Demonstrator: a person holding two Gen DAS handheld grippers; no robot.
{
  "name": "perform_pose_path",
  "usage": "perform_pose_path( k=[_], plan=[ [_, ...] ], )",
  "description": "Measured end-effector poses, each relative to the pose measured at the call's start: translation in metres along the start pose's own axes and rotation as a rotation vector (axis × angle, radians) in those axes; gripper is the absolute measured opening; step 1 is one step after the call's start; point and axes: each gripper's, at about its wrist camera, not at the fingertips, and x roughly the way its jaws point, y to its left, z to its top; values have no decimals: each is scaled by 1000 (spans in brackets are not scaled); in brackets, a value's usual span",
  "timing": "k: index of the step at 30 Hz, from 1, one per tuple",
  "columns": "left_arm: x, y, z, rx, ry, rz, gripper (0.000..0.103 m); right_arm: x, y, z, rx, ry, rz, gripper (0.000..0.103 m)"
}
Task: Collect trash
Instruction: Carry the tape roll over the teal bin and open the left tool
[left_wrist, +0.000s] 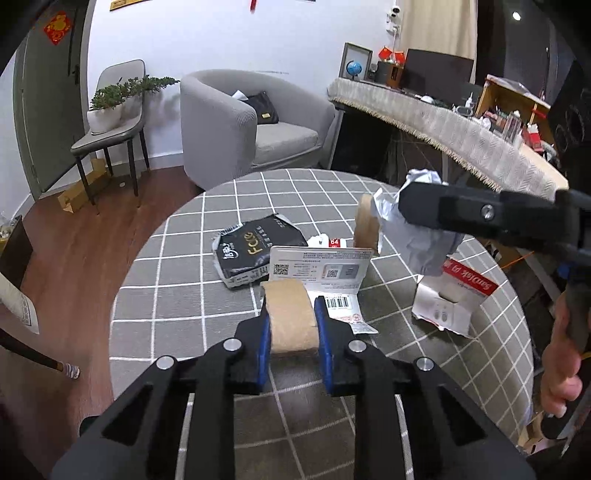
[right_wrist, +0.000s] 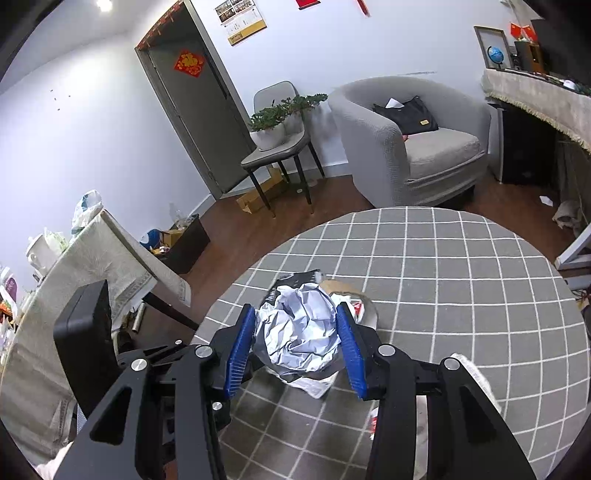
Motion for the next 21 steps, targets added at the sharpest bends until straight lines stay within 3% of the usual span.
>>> perform_pose_path(
  k=[12, 21],
  plan=[
    [-47, 32, -24, -41, -51, 47, 24, -9, 31, -11, 23, -19, 62, 46],
    [-77, 74, -47, -89, -61, 83, 24, 6, 79, -29, -15, 12, 78, 46]
  ],
)
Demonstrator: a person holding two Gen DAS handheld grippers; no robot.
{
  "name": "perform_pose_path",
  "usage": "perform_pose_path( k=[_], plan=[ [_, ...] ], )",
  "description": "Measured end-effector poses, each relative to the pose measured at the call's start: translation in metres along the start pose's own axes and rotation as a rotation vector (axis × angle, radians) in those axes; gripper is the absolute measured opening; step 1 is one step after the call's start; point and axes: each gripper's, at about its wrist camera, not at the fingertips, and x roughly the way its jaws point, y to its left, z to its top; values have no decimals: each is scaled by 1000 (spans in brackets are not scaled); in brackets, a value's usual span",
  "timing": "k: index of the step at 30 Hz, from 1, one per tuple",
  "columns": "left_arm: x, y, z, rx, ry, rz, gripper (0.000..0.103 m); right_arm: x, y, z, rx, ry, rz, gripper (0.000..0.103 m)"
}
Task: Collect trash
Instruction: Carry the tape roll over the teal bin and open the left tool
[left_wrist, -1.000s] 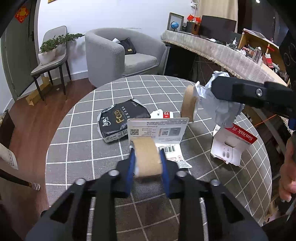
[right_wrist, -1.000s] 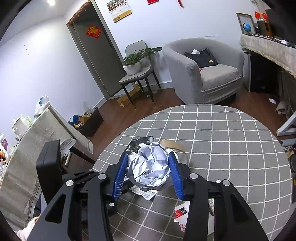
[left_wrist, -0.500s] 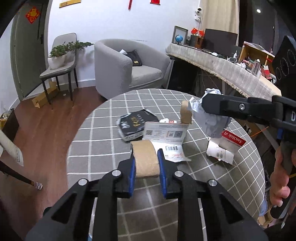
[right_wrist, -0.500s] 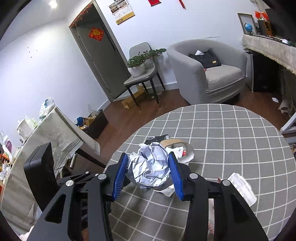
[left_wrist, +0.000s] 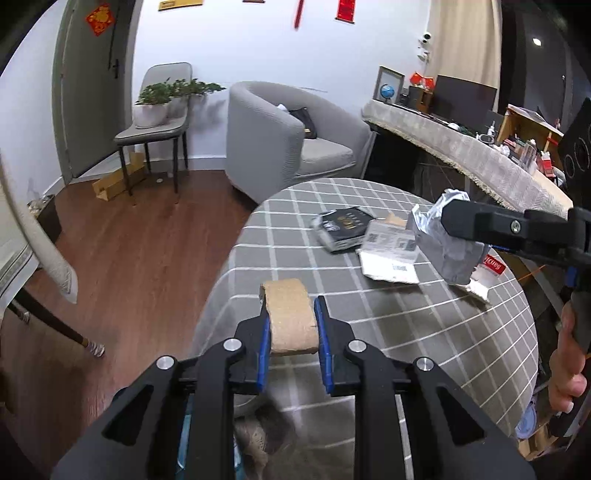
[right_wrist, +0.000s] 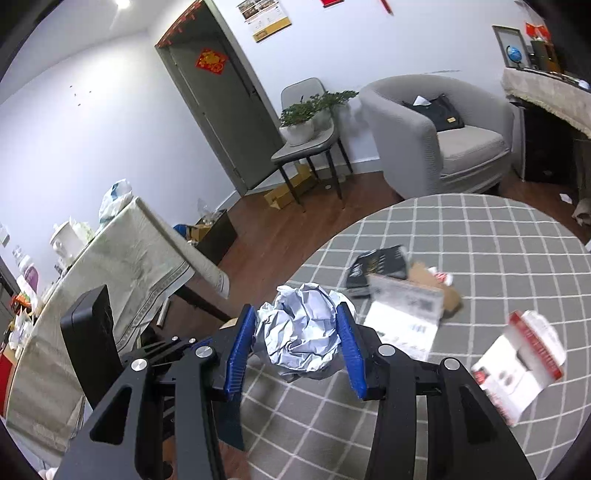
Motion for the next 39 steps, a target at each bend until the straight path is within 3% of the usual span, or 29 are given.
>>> perform_pose_path(
  k=[6, 17, 26, 31, 34, 39],
  plan=[
    [-7, 32, -19, -3, 28, 55, 24, 17, 27, -10, -20, 30, 17, 46],
    [-4, 98, -67, -34, 160, 122, 24, 57, 93, -20, -72, 66, 68, 46],
    [19, 145, -121, -61, 340, 159, 24, 97, 131, -33, -110, 117, 69, 46],
    [32, 161, -149, -85, 452, 119, 24, 116, 147, -39, -125, 141, 67, 46],
    [29, 166, -157, -85, 461, 100, 39, 126, 153, -40, -128, 152, 69, 46],
    [13, 181, -156, -108, 434, 100, 51, 148, 161, -47, -139, 195, 58, 46]
  ],
)
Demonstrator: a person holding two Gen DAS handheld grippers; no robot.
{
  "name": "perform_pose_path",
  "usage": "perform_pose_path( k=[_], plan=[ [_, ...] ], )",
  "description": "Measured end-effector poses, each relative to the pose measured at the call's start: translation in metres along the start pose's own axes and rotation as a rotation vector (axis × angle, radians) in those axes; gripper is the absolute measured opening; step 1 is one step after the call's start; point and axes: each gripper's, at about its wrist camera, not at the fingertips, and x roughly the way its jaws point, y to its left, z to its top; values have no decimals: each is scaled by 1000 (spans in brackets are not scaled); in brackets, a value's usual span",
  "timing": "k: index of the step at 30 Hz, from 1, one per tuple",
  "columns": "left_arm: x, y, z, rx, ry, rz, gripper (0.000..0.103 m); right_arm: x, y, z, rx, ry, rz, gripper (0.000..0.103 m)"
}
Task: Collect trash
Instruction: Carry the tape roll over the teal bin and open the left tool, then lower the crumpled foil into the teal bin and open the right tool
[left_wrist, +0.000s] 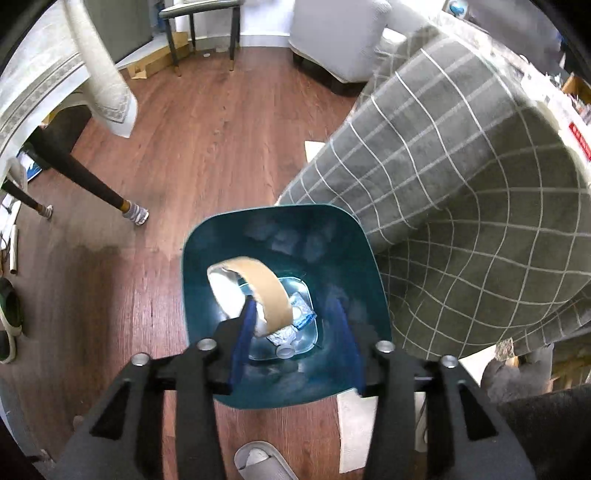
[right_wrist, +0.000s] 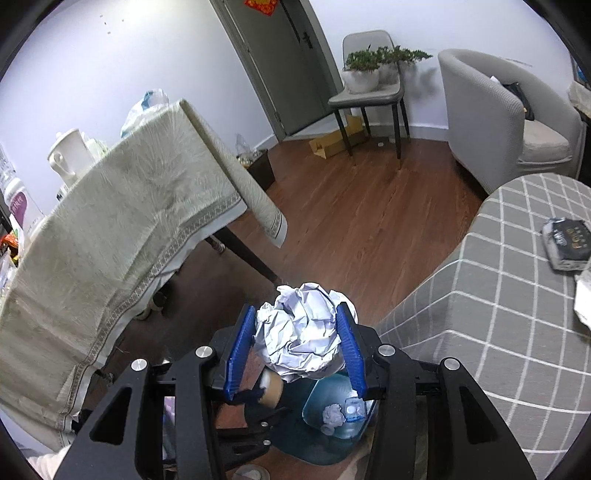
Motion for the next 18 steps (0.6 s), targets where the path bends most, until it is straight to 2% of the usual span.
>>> perform_pose_path(
  k=[6, 7, 8, 10, 12, 15, 17, 18],
  plan=[
    [-16, 16, 0, -26, -30, -20, 55, 24, 6, -6, -9, 46, -12, 46],
    [-16, 17, -1, -26, -27, -21, 59, 28, 6, -7, -9, 52, -14, 46],
    [-16, 18, -1, -28, -21, -30, 68, 31, 7, -8, -7, 57, -15, 46],
    [-14, 18, -1, -28, -7, -44, 72, 36, 8, -9, -6, 63, -17, 46],
    [-15, 16, -2, -7, 0, -47, 70, 41, 10, -9, -6, 70, -19, 46],
    [-15, 11, -5, 34, 15, -31, 38, 49, 14, -12, -10, 84, -22, 46],
    [-13, 12, -6, 37, 31, -24, 54, 55, 16, -13, -13, 95, -22, 46],
    [-12, 13, -7, 33, 35, -26, 53, 58, 17, -13, -15, 100, -23, 46]
  ],
)
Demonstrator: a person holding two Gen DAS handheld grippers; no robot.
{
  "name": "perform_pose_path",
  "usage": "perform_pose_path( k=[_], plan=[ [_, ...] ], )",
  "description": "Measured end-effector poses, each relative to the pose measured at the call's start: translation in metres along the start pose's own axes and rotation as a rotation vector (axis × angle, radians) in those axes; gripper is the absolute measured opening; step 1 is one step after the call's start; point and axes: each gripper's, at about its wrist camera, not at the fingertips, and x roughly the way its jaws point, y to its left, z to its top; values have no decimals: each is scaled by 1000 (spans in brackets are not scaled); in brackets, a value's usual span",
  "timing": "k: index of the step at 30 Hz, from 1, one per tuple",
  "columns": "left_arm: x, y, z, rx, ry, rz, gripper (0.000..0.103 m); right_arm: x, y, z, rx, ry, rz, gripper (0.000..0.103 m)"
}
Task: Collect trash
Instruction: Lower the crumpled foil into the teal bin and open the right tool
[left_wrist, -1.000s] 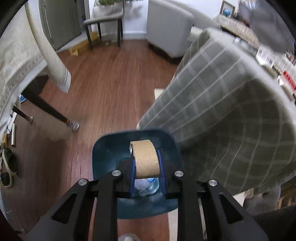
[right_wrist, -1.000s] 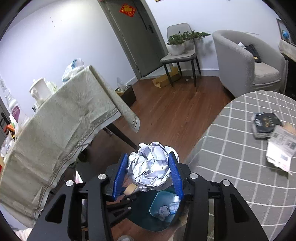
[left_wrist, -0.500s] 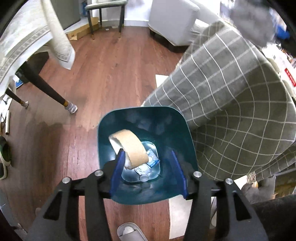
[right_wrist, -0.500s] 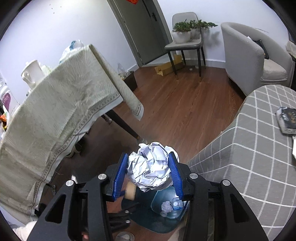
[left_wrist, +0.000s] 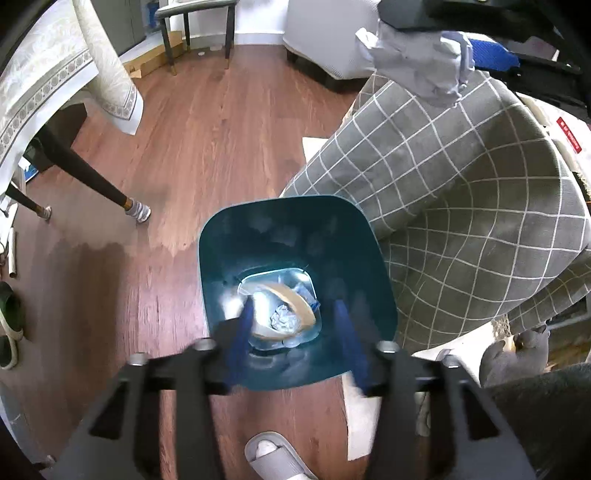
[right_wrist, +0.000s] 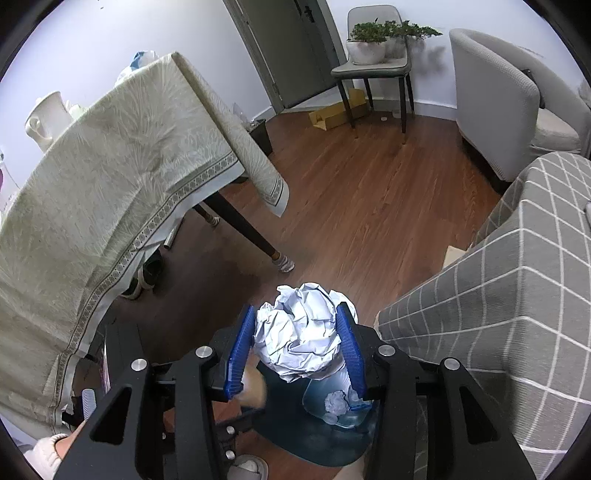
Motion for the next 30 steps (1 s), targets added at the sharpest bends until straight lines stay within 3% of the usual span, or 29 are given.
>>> perform_pose_path(
  k=[3, 5, 10, 20, 30],
  plan=[
    [-2, 3, 0, -4, 7, 17, 53, 9, 3, -2, -5, 19, -2, 46],
    [-4, 7, 0, -17, 5, 16, 60, 16, 5, -4, -9, 36, -6, 46],
    [-22, 19, 2, -49, -37, 28, 60, 34, 8, -9, -13, 71, -12, 46],
    [-78, 34, 8, -93, -197, 97, 41, 94, 10, -39, -29, 201, -35, 46],
    [-122, 32, 22, -130, -324, 86, 28, 144, -1, -80, -60, 333, -81, 46]
  ],
)
